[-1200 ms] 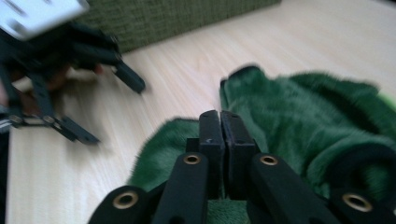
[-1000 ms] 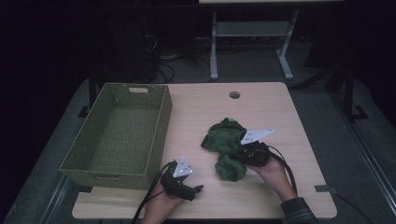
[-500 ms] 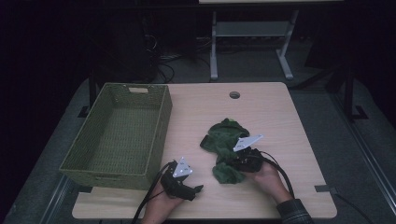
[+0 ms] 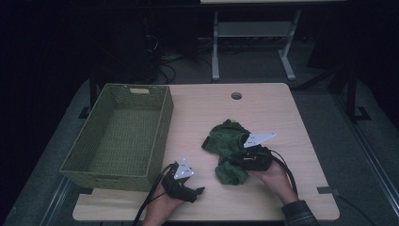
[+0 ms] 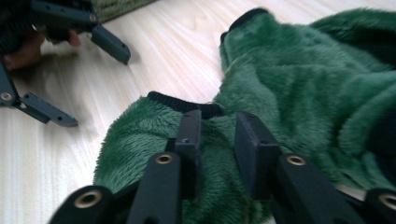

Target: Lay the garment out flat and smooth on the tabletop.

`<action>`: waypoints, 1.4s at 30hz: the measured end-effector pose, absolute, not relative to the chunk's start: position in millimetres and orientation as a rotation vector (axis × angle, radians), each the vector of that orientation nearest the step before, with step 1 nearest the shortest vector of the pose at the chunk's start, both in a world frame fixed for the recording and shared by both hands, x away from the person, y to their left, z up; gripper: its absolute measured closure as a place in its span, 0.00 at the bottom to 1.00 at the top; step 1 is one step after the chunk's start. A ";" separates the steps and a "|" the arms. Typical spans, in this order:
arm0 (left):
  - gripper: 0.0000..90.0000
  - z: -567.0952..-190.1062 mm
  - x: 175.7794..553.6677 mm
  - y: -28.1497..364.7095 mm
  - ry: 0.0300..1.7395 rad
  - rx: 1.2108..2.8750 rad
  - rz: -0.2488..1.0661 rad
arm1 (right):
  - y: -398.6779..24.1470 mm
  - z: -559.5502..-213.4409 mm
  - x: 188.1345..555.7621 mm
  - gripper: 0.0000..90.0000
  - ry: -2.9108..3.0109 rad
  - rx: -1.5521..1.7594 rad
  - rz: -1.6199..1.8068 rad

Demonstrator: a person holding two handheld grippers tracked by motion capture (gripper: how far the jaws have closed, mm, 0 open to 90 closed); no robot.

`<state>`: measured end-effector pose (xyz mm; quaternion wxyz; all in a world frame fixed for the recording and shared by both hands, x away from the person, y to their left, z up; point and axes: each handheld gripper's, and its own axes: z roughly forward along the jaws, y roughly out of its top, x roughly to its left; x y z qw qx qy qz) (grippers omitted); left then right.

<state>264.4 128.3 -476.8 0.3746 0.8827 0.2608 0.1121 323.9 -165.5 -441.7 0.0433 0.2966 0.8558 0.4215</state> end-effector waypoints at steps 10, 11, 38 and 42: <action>0.17 -465.6 273.5 127.7 0.664 2.267 0.264 | -178.2 -423.8 324.6 0.63 2.555 0.930 1.307; 0.18 -463.6 275.2 127.7 0.658 2.266 0.267 | -179.0 -422.7 324.8 0.61 2.551 0.931 1.306; 0.44 -410.1 344.1 92.6 0.584 2.228 0.240 | -205.7 -402.9 365.5 0.53 2.424 1.030 1.285; 0.47 -406.9 356.0 87.2 0.571 2.237 0.249 | -208.3 -402.6 374.8 0.52 2.435 1.055 1.252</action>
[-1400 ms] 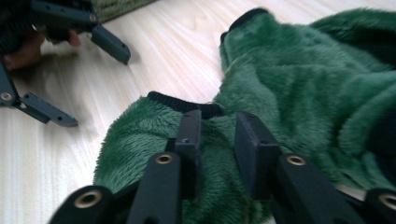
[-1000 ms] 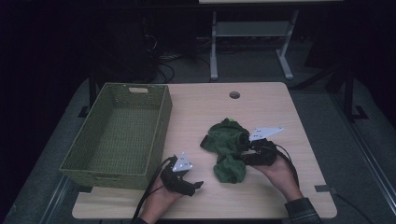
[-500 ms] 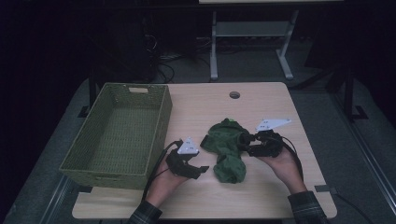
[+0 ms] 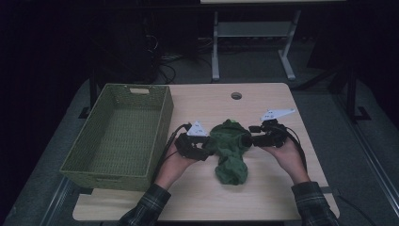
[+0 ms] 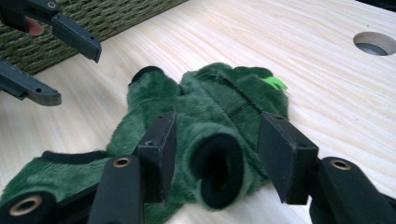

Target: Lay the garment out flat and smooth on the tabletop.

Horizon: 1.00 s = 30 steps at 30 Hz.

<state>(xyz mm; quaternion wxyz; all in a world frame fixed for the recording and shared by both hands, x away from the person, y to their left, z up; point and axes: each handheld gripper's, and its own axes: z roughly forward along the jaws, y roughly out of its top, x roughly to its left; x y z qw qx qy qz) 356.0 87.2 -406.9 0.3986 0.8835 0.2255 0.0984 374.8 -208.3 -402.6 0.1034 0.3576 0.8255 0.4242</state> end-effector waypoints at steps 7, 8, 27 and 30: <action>0.52 -406.9 382.0 79.7 0.579 2.232 0.262 | -213.8 -406.5 391.4 0.53 2.417 1.108 1.231; 0.53 -407.0 386.3 78.6 0.586 2.231 0.265 | -214.7 -407.4 394.2 0.53 2.416 1.110 1.228; 0.60 -431.5 451.4 59.2 0.661 2.257 0.275 | -210.2 -439.4 435.7 0.59 2.449 1.183 1.112; 0.60 -437.5 455.6 57.3 0.663 2.271 0.261 | -208.9 -444.6 436.8 0.60 2.475 1.174 1.085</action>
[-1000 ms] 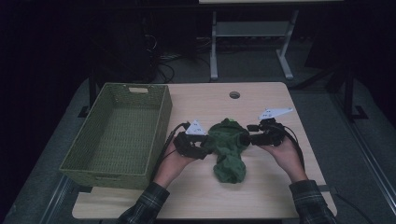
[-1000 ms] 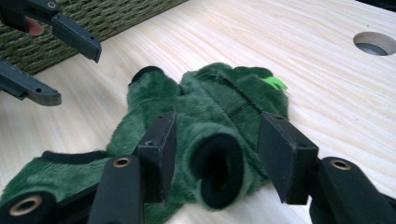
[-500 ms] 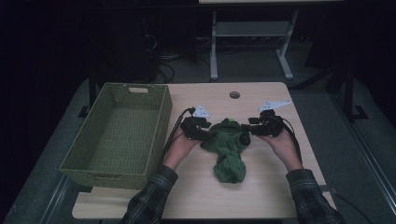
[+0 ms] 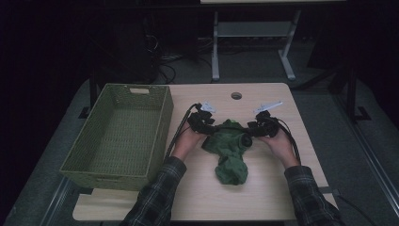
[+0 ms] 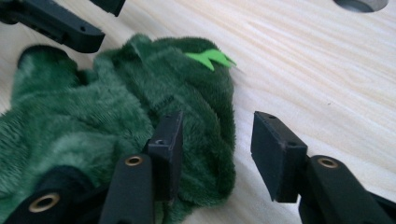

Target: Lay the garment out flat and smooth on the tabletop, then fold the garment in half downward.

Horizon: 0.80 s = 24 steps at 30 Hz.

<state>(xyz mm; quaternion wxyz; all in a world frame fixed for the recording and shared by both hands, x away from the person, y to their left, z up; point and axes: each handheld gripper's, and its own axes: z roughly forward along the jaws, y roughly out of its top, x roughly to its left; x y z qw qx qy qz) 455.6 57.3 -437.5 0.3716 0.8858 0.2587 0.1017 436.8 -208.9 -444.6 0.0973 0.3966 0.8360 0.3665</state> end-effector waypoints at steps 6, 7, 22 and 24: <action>0.63 -449.8 461.9 54.3 0.687 2.295 0.230 | -207.0 -451.9 439.8 0.66 2.497 1.184 1.055; 0.64 -451.5 463.0 54.5 0.687 2.303 0.230 | -206.5 -452.9 440.1 0.67 2.501 1.184 1.048; 0.97 -460.3 467.4 54.9 0.725 2.332 0.186 | -202.1 -458.6 441.6 0.97 2.538 1.181 1.019; 0.98 -457.3 466.6 55.8 0.735 2.321 0.185 | -202.6 -457.9 441.3 0.97 2.537 1.186 1.033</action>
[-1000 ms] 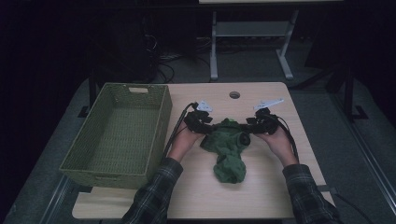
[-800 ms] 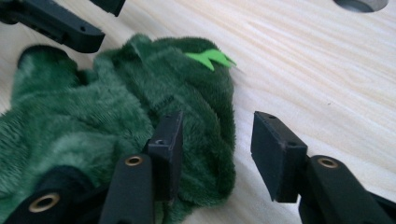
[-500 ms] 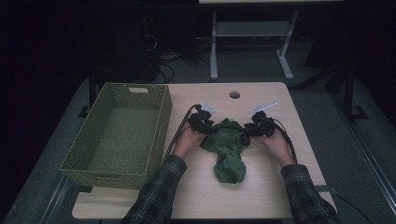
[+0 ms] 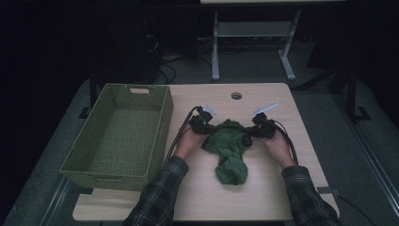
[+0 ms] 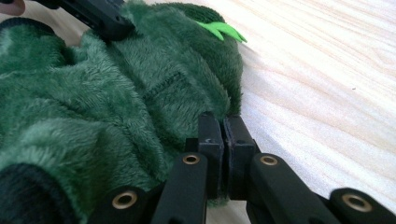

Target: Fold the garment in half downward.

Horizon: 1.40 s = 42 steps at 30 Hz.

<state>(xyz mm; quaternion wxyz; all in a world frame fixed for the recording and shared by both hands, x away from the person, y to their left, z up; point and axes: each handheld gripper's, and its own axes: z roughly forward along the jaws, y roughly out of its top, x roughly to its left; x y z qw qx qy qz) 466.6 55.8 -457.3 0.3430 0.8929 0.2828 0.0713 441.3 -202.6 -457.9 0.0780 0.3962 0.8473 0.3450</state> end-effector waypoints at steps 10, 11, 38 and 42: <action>0.98 -427.3 456.8 58.2 0.702 2.249 0.252 | -207.7 -434.7 432.9 0.98 2.472 1.153 1.139; 0.98 -423.9 455.1 58.7 0.702 2.235 0.255 | -208.4 -433.0 432.0 0.98 2.469 1.145 1.146; 0.98 -365.6 393.3 58.7 0.549 2.155 0.306 | -215.8 -384.4 382.8 0.98 2.432 0.964 1.253; 0.98 -365.7 382.6 60.6 0.540 2.144 0.296 | -216.0 -383.9 372.4 0.98 2.441 0.952 1.261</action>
